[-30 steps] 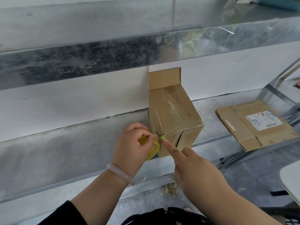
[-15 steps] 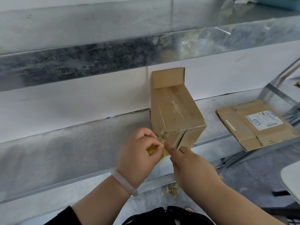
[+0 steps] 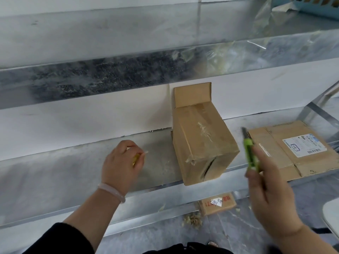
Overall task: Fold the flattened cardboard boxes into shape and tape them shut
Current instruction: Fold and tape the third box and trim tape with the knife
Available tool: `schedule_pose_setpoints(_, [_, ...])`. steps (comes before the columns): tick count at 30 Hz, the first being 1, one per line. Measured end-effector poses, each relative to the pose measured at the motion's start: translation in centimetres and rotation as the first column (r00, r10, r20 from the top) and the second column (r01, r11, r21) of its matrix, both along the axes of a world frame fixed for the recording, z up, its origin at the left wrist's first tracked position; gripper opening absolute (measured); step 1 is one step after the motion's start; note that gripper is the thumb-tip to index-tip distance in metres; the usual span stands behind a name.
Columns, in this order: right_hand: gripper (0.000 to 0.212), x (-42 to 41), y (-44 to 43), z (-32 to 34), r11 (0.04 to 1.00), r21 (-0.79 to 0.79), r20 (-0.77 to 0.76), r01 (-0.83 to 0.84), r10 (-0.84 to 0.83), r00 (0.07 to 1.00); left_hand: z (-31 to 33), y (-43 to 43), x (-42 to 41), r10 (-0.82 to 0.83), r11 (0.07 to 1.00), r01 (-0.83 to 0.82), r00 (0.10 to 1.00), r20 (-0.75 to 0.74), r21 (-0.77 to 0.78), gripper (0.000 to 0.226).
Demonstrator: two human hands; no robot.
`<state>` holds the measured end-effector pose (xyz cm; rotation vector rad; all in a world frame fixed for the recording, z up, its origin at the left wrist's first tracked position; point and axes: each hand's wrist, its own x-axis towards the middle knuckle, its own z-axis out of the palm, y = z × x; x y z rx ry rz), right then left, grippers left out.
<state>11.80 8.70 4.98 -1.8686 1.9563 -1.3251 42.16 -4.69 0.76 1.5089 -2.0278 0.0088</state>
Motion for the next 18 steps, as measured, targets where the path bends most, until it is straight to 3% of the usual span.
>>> schedule_pose_setpoints(3, [0.048, -3.2, -3.2, -0.8, 0.949, 0.259, 0.103, 0.182, -0.214, 0.971, -1.9, -1.3, 0.2, -0.015, 1.0, 0.017, 0.996, 0.09, -0.019, 0.026])
schedule_pose_setpoints(5, [0.049, -5.2, -5.6, -2.3, 0.895, 0.397, 0.064, 0.204, -0.249, 0.966, -3.2, -1.1, -0.1, -0.008, 1.0, 0.008, 0.993, 0.119, 0.001, 0.026])
schedule_pose_setpoints(8, [0.05, -6.7, -8.1, -4.2, 0.862, 0.478, -0.015, 0.172, -0.188, 0.982, -4.6, -0.1, -0.6, 0.014, 1.0, -0.013, 0.992, 0.126, -0.009, 0.025])
schedule_pose_setpoints(12, [0.068, -7.4, -10.7, -6.0, 0.791, 0.597, -0.139, 0.135, -0.063, 0.988, -5.7, 0.8, -0.8, 0.053, 0.998, -0.05, 0.99, 0.132, -0.024, 0.024])
schedule_pose_setpoints(15, [0.083, -8.3, -12.5, -7.0, 0.756, 0.639, -0.229, 0.141, 0.012, 0.973, -7.0, 1.7, -0.7, 0.116, 0.993, -0.118, 0.983, 0.144, 0.003, 0.025])
schedule_pose_setpoints(18, [0.085, -9.8, -14.2, -8.7, 0.743, 0.647, -0.39, 0.172, 0.128, 0.912, -8.2, 2.4, -0.5, 0.222, 0.969, -0.237, 0.957, 0.186, 0.063, 0.023])
